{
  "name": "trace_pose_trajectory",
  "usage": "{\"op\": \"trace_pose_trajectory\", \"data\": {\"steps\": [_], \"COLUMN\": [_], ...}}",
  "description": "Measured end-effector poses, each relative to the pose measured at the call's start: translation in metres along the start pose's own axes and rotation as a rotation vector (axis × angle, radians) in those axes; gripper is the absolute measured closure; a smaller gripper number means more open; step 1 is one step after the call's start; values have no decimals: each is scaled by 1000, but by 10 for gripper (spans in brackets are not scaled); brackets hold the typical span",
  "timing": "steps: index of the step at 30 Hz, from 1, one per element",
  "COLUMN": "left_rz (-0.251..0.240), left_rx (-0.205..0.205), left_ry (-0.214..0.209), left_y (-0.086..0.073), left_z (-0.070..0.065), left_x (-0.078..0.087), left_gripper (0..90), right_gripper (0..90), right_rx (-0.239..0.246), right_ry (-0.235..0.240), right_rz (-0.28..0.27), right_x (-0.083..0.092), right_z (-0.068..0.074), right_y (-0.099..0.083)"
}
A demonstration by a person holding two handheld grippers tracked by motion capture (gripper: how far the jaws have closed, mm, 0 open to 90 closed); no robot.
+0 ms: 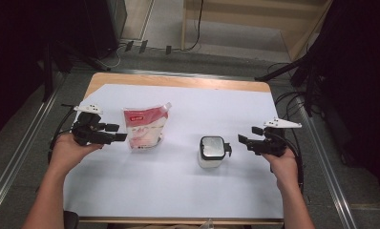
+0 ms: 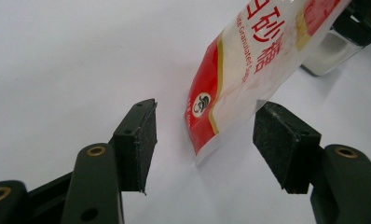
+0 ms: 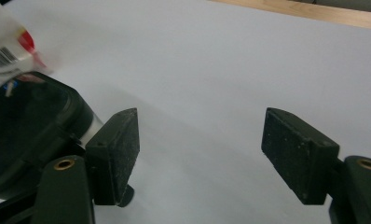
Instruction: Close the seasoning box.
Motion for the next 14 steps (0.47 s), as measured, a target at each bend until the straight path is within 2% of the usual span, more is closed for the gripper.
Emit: {"op": "trace_pose_trajectory", "data": {"steps": [1, 5, 14], "left_rz": [2, -2, -5], "left_rx": [-1, 1, 7], "left_ry": [1, 0, 3], "left_y": [0, -1, -1], "left_z": [0, 1, 1], "left_x": [0, 0, 0], "left_gripper": [408, 400, 390], "right_gripper": [265, 264, 260], "right_rx": [2, -9, -7], "right_ry": [-12, -11, -10], "right_rz": [6, 8, 13], "right_x": [-1, -2, -4], "right_z": [-3, -5, -4], "right_y": [-2, -4, -5]}}
Point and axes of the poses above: each handheld gripper's, and its own axes: x roughly backward along the jaws, y roughly out of its top, z roughly to its left, the point moved 7 cm from there along -x, roughly forward along the jaws, and after that the axes turned 2 degrees about y, right-handed, at the moved point
